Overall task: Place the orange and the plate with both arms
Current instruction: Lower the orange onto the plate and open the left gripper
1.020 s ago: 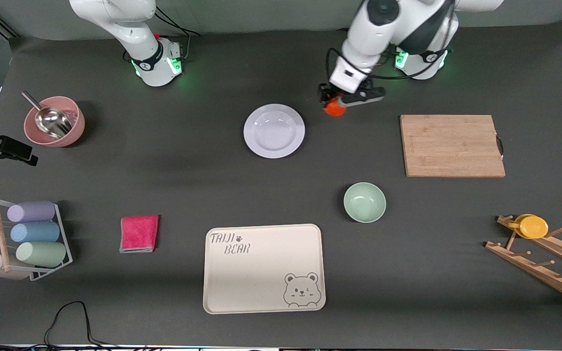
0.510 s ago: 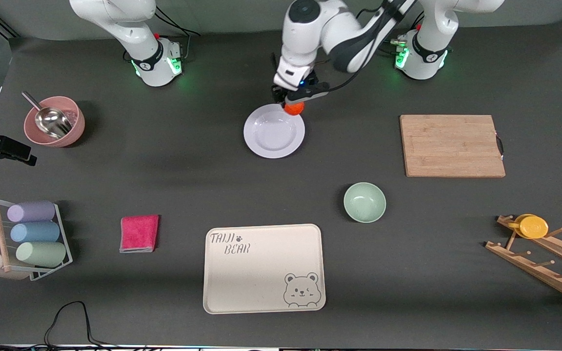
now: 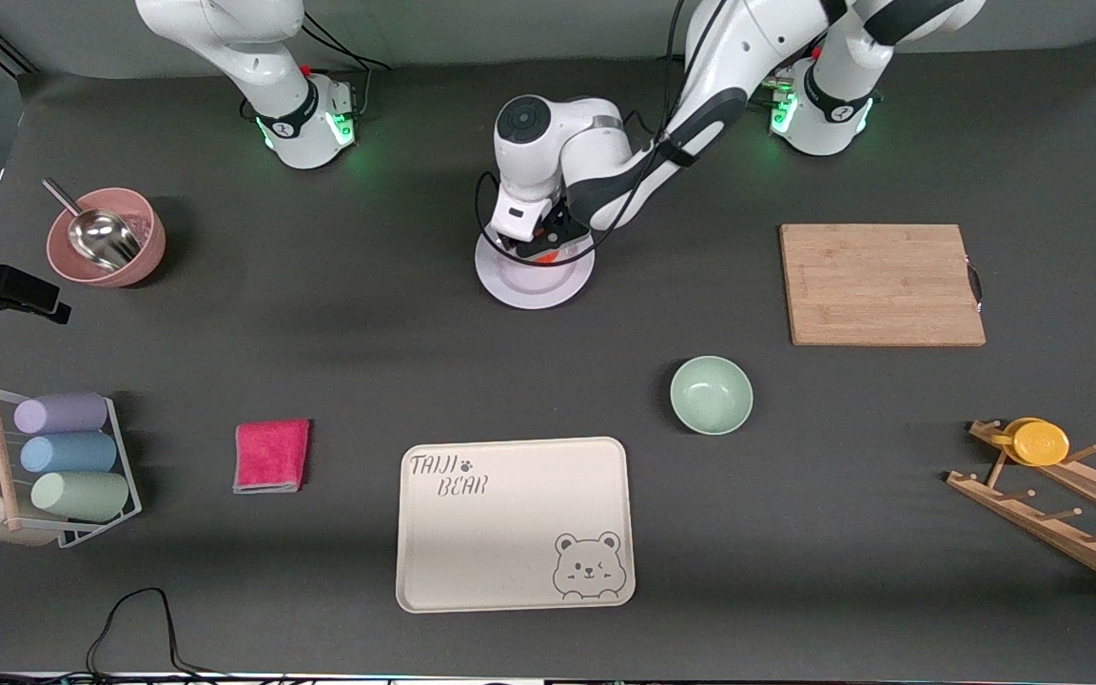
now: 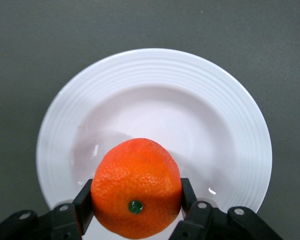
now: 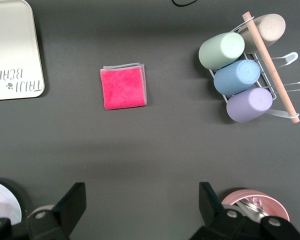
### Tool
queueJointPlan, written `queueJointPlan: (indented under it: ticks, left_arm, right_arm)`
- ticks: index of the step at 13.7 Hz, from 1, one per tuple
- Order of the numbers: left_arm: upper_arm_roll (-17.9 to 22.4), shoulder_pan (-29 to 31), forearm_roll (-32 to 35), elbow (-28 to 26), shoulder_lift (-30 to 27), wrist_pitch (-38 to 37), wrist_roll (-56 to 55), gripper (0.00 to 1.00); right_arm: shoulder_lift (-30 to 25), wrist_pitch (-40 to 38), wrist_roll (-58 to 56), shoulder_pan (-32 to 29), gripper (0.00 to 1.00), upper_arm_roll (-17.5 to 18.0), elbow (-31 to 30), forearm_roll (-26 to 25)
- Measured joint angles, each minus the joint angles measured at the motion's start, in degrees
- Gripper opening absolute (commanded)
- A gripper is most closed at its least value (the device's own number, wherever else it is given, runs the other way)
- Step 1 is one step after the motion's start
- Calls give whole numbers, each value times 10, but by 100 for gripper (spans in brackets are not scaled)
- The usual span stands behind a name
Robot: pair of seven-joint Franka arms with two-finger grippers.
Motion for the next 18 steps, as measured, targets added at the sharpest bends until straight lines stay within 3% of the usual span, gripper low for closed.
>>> queueJointPlan:
  ticks: [3, 7, 8, 9, 18]
  left_arm:
    - [30, -40, 0, 25, 9, -4, -2, 39]
    - [34, -47, 1, 33, 13, -14, -2, 45]
    - [35, -47, 3, 33, 14, -14, -2, 68]
    - [36, -47, 6, 33, 15, -14, -2, 100]
    - [37, -48, 34, 40, 24, -16, -2, 100]
  right_arm:
    - [0, 0, 0, 0, 100, 0, 0, 0]
    - [0, 0, 0, 0, 100, -1, 0, 0]
    - [0, 0, 0, 0, 100, -1, 0, 0]
    - [0, 0, 0, 0, 100, -1, 0, 0]
    - [0, 0, 0, 0, 100, -1, 0, 0]
